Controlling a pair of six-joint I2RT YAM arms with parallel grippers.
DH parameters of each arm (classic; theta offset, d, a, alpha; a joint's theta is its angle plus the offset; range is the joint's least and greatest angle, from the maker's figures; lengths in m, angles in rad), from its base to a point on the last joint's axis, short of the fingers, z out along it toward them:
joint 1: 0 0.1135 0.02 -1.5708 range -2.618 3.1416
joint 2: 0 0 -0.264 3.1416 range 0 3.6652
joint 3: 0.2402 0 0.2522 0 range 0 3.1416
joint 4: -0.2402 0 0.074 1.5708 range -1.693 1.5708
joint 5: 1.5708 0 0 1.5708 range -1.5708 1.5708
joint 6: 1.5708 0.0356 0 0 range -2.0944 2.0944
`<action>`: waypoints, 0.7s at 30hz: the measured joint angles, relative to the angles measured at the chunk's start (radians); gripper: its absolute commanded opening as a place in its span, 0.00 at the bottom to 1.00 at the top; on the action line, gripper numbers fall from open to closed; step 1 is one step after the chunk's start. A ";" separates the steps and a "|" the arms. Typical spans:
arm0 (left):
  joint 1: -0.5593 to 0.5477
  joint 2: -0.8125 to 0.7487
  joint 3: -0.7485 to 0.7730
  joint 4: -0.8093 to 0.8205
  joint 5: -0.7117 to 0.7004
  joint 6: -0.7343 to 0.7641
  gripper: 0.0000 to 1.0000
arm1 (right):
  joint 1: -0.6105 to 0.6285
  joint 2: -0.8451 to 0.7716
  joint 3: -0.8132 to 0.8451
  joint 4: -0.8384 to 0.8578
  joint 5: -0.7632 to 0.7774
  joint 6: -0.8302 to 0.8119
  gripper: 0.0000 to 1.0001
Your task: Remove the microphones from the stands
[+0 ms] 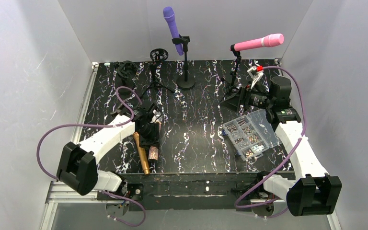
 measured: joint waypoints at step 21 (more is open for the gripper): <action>0.019 0.140 -0.048 0.050 -0.016 -0.164 0.00 | -0.001 0.000 0.000 0.011 -0.002 0.012 0.78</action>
